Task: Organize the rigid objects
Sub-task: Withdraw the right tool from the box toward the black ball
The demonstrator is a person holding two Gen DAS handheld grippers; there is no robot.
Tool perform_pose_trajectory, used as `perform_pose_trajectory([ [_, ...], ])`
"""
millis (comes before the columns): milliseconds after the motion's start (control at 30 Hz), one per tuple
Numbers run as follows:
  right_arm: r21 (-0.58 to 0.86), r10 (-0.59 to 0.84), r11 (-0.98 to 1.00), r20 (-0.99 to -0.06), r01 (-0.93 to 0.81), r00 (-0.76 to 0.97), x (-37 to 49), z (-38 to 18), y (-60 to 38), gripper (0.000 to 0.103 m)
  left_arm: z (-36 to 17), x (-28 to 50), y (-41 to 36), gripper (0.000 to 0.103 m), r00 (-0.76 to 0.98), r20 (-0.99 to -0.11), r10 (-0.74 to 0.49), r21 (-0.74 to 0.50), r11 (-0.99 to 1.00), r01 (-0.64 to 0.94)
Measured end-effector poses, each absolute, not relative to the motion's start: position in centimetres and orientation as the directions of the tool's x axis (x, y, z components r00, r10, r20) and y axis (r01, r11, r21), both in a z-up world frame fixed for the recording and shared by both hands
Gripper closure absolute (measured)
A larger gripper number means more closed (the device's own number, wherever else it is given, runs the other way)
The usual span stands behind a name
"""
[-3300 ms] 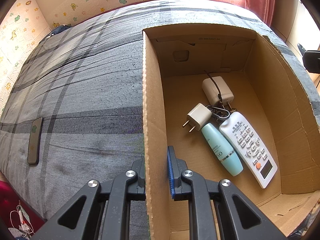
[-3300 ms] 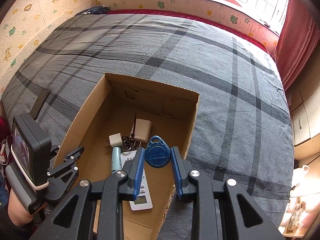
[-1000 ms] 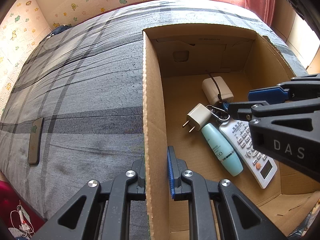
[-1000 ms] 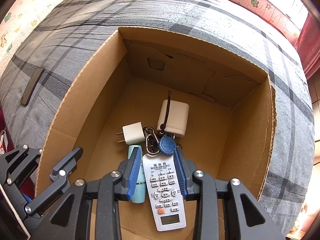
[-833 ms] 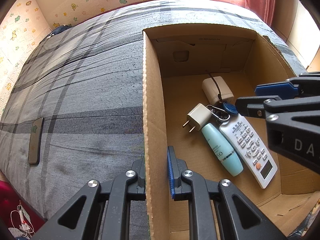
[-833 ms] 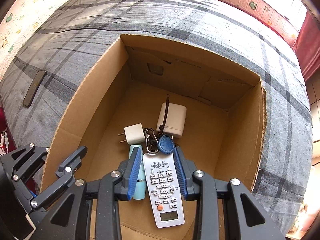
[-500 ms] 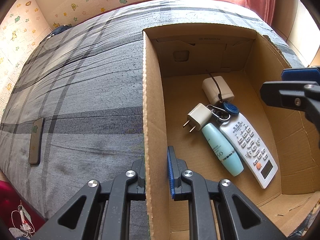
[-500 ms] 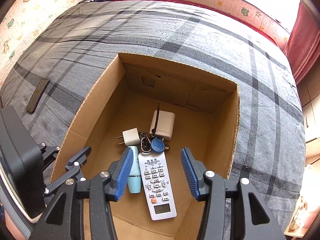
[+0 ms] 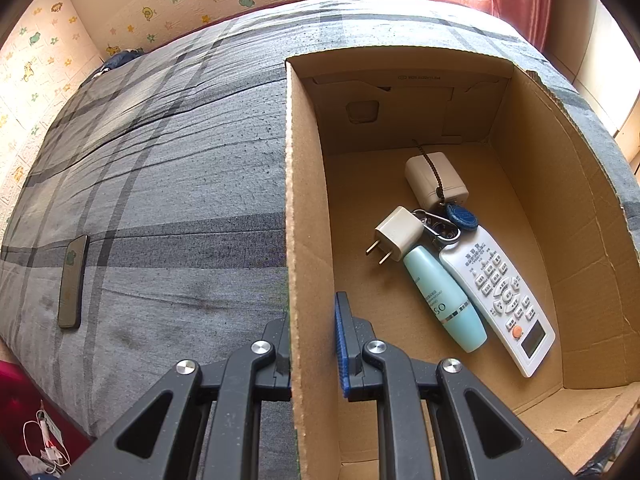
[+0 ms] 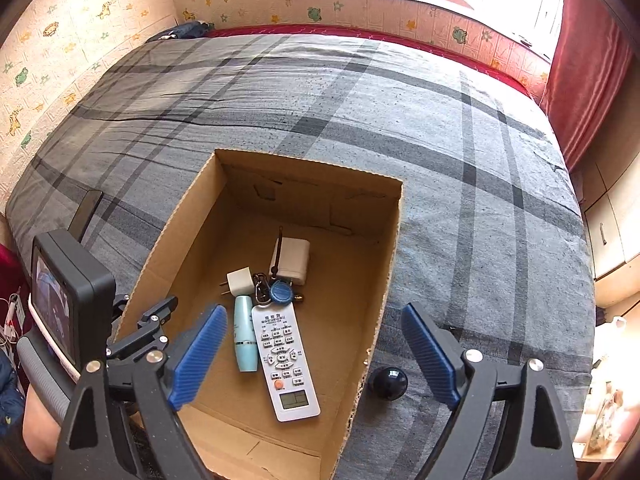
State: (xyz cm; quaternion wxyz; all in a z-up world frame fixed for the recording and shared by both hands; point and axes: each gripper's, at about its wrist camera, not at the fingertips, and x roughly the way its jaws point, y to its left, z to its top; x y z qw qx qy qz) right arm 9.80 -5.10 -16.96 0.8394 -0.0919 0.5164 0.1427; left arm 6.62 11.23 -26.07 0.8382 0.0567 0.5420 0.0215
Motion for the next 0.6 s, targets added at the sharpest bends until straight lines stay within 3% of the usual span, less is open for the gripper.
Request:
perform_pose_trajectory([
  [167, -0.005, 0.145, 0.948, -0.884, -0.318, 0.445, 9.6, -16.3, -7.1, 0.004, -26.1, 6.6, 11.2, 0.087, 0.411, -0.907, 0.098, 0.118, 0.993, 0.025],
  [600, -0.043, 0.08, 0.964, -0.897, -0.264, 0.435, 9.3, -17.8, -13.1, 0.003, -26.2, 6.7, 11.4, 0.087, 0.41, -0.907, 0.097, 0.116, 0.993, 0.022],
])
